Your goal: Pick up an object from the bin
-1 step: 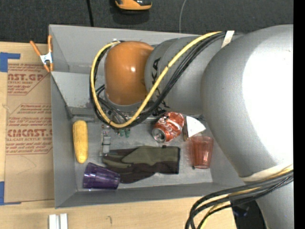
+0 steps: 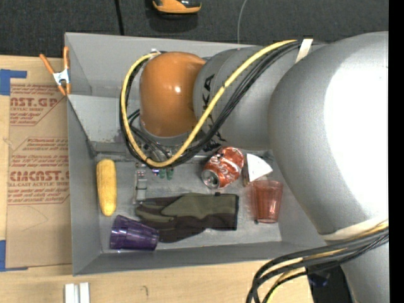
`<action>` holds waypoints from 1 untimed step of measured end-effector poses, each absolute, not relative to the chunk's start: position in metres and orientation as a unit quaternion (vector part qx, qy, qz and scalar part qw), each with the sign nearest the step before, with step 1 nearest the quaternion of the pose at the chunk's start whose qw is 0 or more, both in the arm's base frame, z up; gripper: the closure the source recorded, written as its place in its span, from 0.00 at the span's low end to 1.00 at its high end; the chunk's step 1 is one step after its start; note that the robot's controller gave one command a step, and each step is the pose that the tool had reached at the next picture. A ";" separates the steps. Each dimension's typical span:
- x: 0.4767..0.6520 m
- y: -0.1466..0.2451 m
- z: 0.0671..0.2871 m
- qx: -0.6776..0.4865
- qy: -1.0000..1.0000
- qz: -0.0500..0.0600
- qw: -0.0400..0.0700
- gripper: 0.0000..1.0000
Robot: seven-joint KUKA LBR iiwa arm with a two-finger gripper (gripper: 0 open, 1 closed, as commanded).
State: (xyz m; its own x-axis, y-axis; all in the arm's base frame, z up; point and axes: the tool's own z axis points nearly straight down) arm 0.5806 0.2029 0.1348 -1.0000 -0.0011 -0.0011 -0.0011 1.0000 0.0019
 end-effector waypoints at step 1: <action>0.545 0.165 0.092 -0.061 0.998 0.001 0.003 0.00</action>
Offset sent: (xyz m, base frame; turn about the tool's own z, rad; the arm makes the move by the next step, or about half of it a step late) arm -0.0640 -0.0655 0.0194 -0.0406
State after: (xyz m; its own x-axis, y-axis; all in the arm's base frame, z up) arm 0.5448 0.1652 0.0917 -0.9926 -0.1216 -0.0069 -0.1216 0.9926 0.0020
